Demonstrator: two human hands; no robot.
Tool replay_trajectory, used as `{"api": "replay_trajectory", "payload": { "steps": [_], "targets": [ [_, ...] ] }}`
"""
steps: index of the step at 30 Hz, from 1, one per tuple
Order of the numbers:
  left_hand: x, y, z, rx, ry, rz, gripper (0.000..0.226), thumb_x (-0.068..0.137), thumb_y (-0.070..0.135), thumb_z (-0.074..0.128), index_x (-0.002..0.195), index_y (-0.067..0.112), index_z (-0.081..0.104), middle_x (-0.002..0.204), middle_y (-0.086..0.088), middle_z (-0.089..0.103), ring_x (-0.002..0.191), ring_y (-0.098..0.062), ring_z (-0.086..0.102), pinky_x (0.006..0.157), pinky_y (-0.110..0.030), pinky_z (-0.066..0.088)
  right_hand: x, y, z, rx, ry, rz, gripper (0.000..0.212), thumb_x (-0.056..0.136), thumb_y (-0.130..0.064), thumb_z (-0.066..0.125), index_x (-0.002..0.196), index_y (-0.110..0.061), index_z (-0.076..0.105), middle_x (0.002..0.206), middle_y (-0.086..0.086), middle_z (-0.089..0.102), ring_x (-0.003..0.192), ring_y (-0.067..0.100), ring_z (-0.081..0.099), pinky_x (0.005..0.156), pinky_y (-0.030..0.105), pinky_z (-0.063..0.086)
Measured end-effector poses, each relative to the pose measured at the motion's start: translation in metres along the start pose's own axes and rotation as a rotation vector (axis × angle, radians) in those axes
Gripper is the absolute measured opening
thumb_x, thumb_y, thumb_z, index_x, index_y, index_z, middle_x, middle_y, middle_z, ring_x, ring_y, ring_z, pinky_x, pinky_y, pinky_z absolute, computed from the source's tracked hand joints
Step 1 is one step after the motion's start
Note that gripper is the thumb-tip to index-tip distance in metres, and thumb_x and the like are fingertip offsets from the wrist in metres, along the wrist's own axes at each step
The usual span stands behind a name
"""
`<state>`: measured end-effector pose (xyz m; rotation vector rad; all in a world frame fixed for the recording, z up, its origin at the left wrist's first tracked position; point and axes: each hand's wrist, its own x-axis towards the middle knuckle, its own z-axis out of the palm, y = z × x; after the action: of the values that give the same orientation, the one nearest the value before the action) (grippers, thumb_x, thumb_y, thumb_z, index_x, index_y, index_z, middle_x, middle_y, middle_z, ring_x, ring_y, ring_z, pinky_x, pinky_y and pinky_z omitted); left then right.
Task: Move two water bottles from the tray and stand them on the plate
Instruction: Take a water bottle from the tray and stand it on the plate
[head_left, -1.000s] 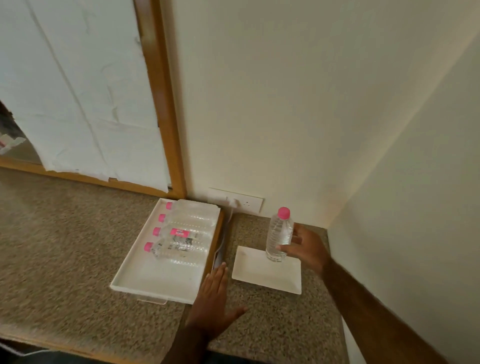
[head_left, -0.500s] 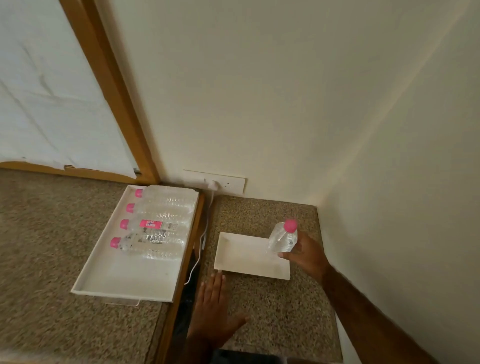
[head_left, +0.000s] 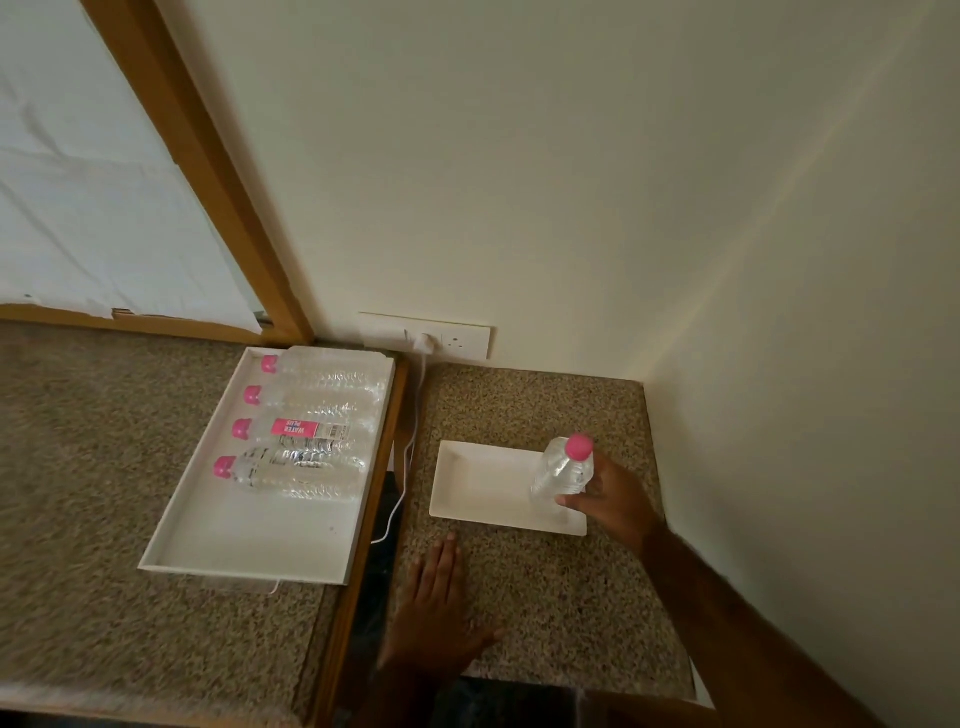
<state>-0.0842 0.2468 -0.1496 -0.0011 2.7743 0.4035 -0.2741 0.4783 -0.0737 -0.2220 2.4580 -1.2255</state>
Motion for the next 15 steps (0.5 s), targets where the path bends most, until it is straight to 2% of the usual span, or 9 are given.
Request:
{"api": "replay_trajectory", "payload": {
  "steps": [3,6,8,10,13,15],
  "targets": [
    [0.000,-0.001,0.001,0.017,-0.002,-0.001,0.115,0.085,0.092,0.039,0.152,-0.002,0.039,0.161,-0.020,0.037,0.150,-0.032,0.031,0.119,-0.043,-0.002,0.002,0.000,0.001,-0.006,-0.022,-0.010,0.071,0.075,-0.014,0.088,0.138,-0.022,0.056,0.128,-0.001,0.068,0.116,0.015,0.063,0.092,0.019,0.046],
    [0.000,-0.001,0.003,0.006,0.003,0.001,0.117,0.085,0.092,0.038,0.156,-0.001,0.030,0.164,-0.020,0.028,0.152,-0.028,0.016,0.118,-0.043,-0.005,0.003,0.000,0.000,0.003,-0.053,-0.004,0.074,0.075,-0.013,0.088,0.141,-0.020,0.054,0.133,0.000,0.067,0.122,0.017,0.061,0.104,0.035,0.048],
    [0.001,-0.003,0.006,-0.014,-0.020,0.001,0.119,0.085,0.093,0.036,0.158,0.000,0.024,0.166,-0.019,0.022,0.152,-0.025,0.008,0.118,-0.044,-0.007,0.003,0.002,0.001,0.007,-0.053,0.004,0.077,0.075,-0.016,0.089,0.142,-0.022,0.053,0.133,-0.001,0.066,0.122,0.016,0.062,0.106,0.038,0.048],
    [0.001,-0.004,0.009,-0.024,-0.041,-0.001,0.118,0.085,0.093,0.036,0.158,0.001,0.021,0.167,-0.019,0.019,0.155,-0.029,0.010,0.119,-0.044,-0.008,0.001,0.004,0.002,0.026,-0.049,0.017,0.078,0.074,-0.017,0.089,0.142,-0.025,0.052,0.133,-0.004,0.066,0.122,0.014,0.062,0.106,0.037,0.049],
    [0.003,-0.005,0.013,-0.024,-0.025,0.004,0.118,0.085,0.093,0.038,0.157,0.000,0.028,0.165,-0.020,0.025,0.151,-0.036,0.027,0.119,-0.044,-0.006,0.000,0.006,0.004,0.049,-0.052,0.023,0.078,0.076,-0.015,0.088,0.144,-0.024,0.051,0.134,-0.004,0.065,0.124,0.013,0.061,0.108,0.038,0.047],
    [0.003,-0.005,0.011,-0.010,-0.010,0.003,0.119,0.084,0.093,0.038,0.156,-0.001,0.029,0.164,-0.021,0.027,0.149,-0.038,0.030,0.119,-0.042,-0.007,0.000,0.005,0.004,0.065,-0.064,0.027,0.077,0.078,-0.014,0.087,0.145,-0.023,0.050,0.136,-0.003,0.064,0.126,0.015,0.060,0.109,0.041,0.046]
  ]
}}
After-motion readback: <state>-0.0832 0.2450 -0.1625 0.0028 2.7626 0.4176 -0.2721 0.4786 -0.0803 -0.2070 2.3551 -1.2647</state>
